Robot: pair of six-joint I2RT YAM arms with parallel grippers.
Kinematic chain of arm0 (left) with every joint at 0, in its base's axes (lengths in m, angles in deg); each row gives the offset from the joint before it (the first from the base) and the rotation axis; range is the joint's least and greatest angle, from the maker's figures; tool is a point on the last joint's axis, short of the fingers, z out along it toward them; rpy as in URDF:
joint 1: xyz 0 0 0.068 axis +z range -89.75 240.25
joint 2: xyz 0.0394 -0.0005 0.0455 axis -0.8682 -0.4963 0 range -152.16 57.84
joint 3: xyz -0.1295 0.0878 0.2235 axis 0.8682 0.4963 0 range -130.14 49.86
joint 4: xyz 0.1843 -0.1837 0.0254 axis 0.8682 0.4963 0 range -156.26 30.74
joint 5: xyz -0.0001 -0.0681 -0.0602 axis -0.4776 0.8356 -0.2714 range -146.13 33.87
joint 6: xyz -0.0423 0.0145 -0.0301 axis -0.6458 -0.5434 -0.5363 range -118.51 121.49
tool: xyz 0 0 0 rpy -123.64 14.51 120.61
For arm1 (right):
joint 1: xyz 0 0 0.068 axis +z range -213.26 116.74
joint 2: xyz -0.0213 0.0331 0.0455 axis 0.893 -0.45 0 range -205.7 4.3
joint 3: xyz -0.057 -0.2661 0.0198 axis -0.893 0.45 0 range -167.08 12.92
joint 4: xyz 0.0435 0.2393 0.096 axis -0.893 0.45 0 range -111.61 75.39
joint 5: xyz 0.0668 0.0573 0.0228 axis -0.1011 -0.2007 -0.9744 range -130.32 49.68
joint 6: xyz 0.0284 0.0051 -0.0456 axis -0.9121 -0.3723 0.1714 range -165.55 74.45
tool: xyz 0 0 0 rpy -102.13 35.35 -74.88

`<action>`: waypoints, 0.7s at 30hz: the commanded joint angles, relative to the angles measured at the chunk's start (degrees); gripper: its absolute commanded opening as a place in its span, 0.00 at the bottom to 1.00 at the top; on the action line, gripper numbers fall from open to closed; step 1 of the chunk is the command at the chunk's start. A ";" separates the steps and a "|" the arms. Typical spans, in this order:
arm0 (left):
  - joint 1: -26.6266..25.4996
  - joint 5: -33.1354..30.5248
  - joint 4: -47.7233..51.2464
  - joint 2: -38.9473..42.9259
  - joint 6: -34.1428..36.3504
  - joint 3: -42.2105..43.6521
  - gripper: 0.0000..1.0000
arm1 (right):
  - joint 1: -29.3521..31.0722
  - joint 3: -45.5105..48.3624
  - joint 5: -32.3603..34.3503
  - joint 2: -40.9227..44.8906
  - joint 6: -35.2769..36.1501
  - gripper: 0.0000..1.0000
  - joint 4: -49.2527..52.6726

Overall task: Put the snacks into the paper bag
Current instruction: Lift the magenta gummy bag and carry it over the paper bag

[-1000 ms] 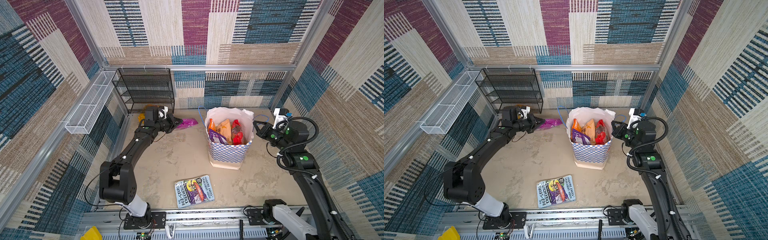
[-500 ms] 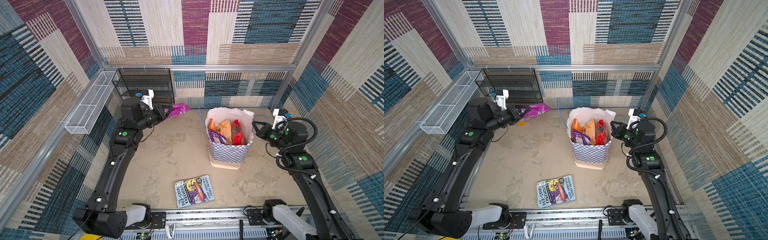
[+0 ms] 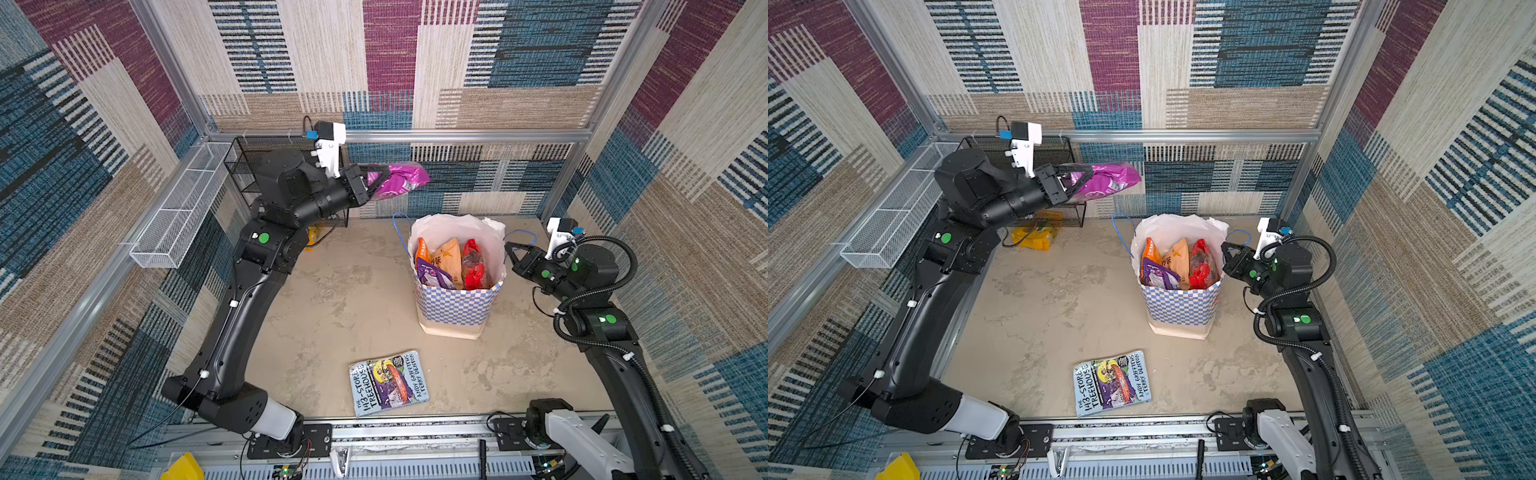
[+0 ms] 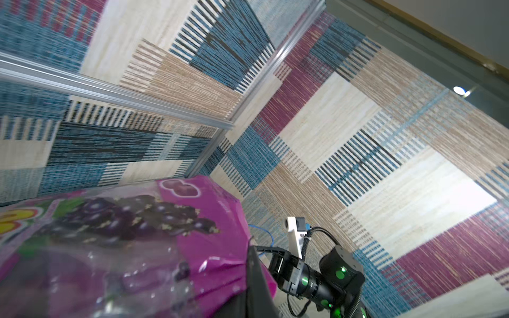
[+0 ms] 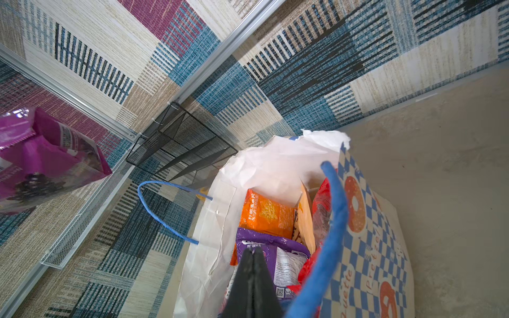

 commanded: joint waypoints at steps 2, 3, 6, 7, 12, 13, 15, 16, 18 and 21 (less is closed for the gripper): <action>-4.48 0.98 -1.40 -5.76 4.54 -6.93 0.00 | 0.09 -0.78 -0.99 0.66 -0.49 0.02 -3.06; -5.65 1.23 -1.23 -7.32 4.61 -8.38 0.00 | 0.09 -0.90 -0.89 0.67 -0.39 0.01 -2.94; -8.48 2.18 0.28 -11.66 4.79 -12.26 0.00 | 0.09 -1.11 -0.61 1.02 -0.28 0.01 -2.59; -9.22 2.39 0.73 -12.78 4.70 -13.10 0.00 | 0.09 -1.20 -0.48 1.20 -0.21 0.02 -2.46; -12.64 2.38 3.07 -18.16 5.31 -16.39 0.00 | 0.09 -1.28 -0.11 1.54 -0.02 0.02 -2.06; -12.84 2.39 3.26 -18.82 5.30 -16.45 0.00 | 0.11 -1.28 -0.11 1.59 0.04 0.02 -1.98; -13.10 2.39 3.98 -20.17 5.09 -16.35 0.00 | 0.09 -1.28 -0.07 1.63 0.23 0.02 -1.86; -13.26 2.39 4.33 -20.80 5.19 -16.37 0.00 | 0.09 -1.28 0.01 1.71 0.25 0.02 -1.75; -13.47 2.39 5.10 -22.00 5.85 -16.17 0.00 | 0.09 -1.22 0.21 1.89 0.45 0.02 -1.63; -13.56 2.39 5.10 -24.51 5.56 -16.31 0.00 | 0.09 -1.01 0.21 1.89 0.55 0.02 -1.56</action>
